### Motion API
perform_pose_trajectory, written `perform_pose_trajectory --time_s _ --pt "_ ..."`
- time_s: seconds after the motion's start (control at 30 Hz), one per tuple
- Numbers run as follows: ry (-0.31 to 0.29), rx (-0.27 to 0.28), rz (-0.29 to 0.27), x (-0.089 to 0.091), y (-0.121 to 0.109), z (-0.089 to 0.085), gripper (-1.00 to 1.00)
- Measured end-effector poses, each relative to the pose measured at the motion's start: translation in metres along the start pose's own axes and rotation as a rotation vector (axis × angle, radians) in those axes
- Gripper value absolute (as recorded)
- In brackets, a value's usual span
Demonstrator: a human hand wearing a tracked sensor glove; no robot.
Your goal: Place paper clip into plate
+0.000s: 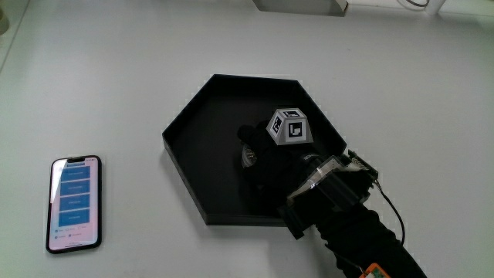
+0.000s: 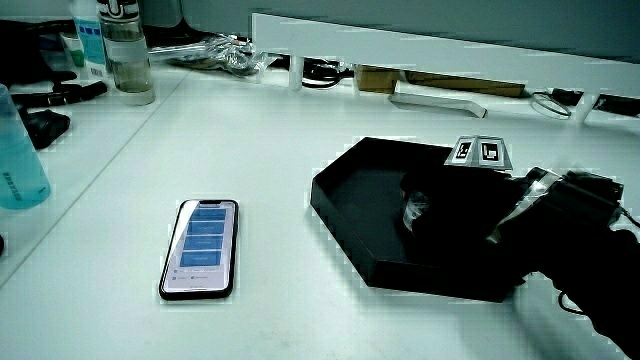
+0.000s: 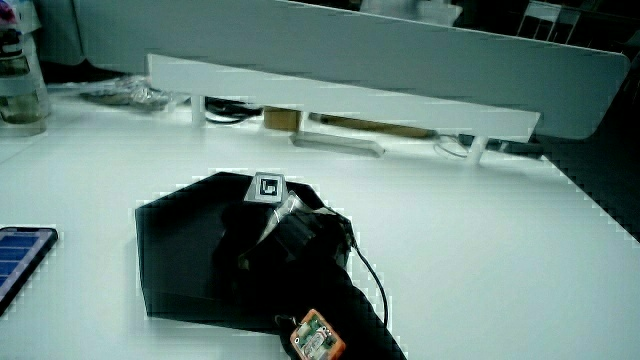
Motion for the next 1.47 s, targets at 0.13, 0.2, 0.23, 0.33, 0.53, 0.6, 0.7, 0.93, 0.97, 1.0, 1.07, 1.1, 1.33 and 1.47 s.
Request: perform_pose_trajectory --time_s 0.13,0.2,0.23,0.33,0.53,0.6,0.7,0.93,0.97,1.0,1.07,1.1,1.33,1.47 --pt "-0.015 -0.032 0.000 -0.012 0.006 -0.004 0.00" --pt "-0.030 -0.031 -0.004 -0.015 0.010 -0.007 0.00" --pt "-0.034 -0.035 -0.005 -0.016 0.011 -0.008 0.00" --pt "-0.052 -0.032 -0.011 -0.021 0.013 -0.011 0.00" --pt "-0.063 -0.052 -0.040 -0.023 0.019 -0.021 0.00" --pt "-0.089 -0.071 -0.023 -0.027 0.018 -0.019 -0.06" --pt "-0.084 -0.081 -0.046 -0.027 0.020 -0.022 -0.24" --pt "-0.140 -0.164 -0.081 -0.029 0.027 -0.024 -0.65" --pt "-0.146 -0.175 -0.073 -0.027 0.028 -0.025 -0.71" --pt "-0.139 -0.203 -0.076 -0.026 0.027 -0.025 -0.76" --pt "-0.125 -0.166 -0.067 -0.024 0.023 -0.024 -0.88" --pt "-0.124 -0.149 -0.042 -0.025 0.020 -0.022 -0.94" --pt "-0.085 0.098 0.044 -0.030 -0.009 0.000 -1.00" --pt "-0.091 0.142 0.054 -0.032 -0.016 0.006 -1.00"
